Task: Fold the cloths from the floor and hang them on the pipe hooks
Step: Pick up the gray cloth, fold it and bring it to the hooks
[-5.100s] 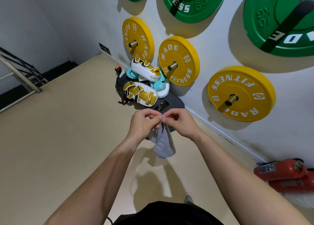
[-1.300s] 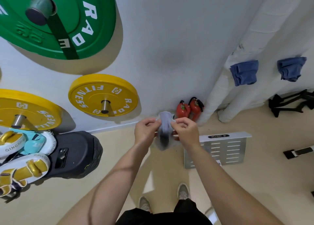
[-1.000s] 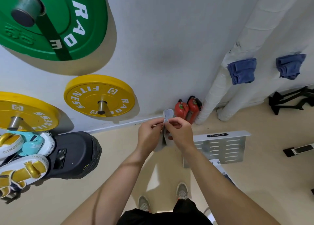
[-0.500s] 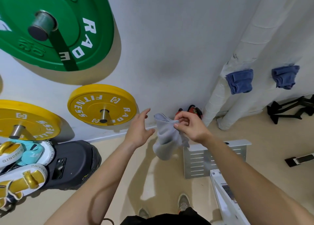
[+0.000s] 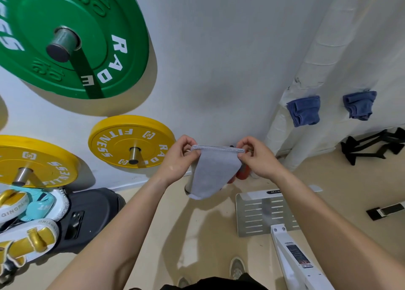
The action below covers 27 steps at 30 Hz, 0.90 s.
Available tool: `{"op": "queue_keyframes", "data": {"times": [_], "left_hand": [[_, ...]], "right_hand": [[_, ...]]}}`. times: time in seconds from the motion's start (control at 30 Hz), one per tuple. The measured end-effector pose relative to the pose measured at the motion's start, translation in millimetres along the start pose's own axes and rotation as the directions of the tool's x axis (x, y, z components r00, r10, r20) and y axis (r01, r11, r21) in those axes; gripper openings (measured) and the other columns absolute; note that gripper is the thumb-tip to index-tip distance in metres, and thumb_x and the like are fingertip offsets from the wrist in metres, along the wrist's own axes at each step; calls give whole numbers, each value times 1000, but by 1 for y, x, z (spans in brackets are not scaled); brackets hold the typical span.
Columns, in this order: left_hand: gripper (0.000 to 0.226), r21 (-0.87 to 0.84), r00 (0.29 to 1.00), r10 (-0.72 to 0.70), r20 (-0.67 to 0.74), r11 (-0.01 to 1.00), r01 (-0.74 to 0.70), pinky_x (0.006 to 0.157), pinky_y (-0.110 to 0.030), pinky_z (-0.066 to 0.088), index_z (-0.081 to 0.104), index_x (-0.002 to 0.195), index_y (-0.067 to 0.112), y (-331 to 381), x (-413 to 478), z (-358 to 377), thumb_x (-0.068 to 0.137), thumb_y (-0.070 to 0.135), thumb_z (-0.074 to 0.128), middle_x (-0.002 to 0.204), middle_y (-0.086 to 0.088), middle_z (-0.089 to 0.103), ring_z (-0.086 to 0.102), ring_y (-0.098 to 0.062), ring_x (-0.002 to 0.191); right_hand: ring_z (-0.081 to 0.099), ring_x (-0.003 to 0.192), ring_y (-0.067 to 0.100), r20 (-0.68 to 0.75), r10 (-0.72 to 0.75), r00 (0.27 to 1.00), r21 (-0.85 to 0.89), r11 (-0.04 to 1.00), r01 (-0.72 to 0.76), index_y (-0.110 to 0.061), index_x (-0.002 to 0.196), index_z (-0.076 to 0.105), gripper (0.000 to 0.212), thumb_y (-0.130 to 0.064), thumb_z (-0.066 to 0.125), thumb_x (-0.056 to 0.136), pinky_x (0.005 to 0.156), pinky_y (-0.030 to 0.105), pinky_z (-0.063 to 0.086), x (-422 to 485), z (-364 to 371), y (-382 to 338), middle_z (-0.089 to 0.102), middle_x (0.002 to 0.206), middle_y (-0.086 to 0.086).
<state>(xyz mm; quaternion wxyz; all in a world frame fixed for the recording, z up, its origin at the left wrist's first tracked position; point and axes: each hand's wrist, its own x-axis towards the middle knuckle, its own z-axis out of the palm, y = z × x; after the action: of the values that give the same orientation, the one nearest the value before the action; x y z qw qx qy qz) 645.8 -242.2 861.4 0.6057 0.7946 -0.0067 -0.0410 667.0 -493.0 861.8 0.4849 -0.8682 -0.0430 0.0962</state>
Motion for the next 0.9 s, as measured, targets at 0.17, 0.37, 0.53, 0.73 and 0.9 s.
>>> {"op": "queue_keyframes", "data": {"times": [0.17, 0.37, 0.53, 0.73, 0.9], "left_hand": [[10, 22, 995, 98, 18, 995, -98, 69, -28, 44, 59, 96, 16, 22, 3, 7, 91, 11, 66, 77, -2, 59, 49, -15, 71], [12, 45, 977, 209, -47, 977, -207, 65, -21, 46, 63, 97, 10, 36, 3, 2, 89, 7, 70, 83, 1, 64, 53, -10, 69], [32, -55, 997, 76, 3, 996, -76, 75, -28, 55, 65, 111, 11, 6, -7, -12, 83, 20, 79, 99, -3, 73, 67, -12, 87], [21, 50, 991, -133, 35, 990, 131, 63, -25, 52, 68, 97, 17, -46, -24, -1, 78, 15, 78, 86, 3, 72, 66, -8, 75], [26, -132, 981, -175, -84, 978, 163, 75, -35, 57, 69, 105, 11, -59, -33, -10, 86, 30, 71, 98, -9, 74, 69, -21, 88]], "right_hand": [[63, 82, 15, 235, -27, 972, -127, 990, 58, -37, 97, 64, 28, -24, 59, 72, 73, 32, 51, 3, -9, -32, 65, 91, -1], [60, 82, 6, 257, -268, 929, -156, 937, 313, -24, 91, 68, 11, -29, 73, 83, 73, 26, 45, 23, 1, -83, 68, 90, -6], [54, 71, -10, 237, -417, 878, -94, 889, 448, -16, 94, 64, 10, -7, 62, 91, 66, 8, 38, 29, -1, -122, 62, 83, -13], [51, 75, -5, 46, -463, 885, -25, 885, 465, -19, 93, 58, 15, -5, 57, 93, 73, 15, 40, 43, -28, -152, 58, 82, -15], [54, 86, 15, -199, -339, 919, -192, 933, 303, -14, 97, 58, 6, -18, 54, 94, 73, 27, 36, 55, -47, -135, 61, 92, -2]]}}
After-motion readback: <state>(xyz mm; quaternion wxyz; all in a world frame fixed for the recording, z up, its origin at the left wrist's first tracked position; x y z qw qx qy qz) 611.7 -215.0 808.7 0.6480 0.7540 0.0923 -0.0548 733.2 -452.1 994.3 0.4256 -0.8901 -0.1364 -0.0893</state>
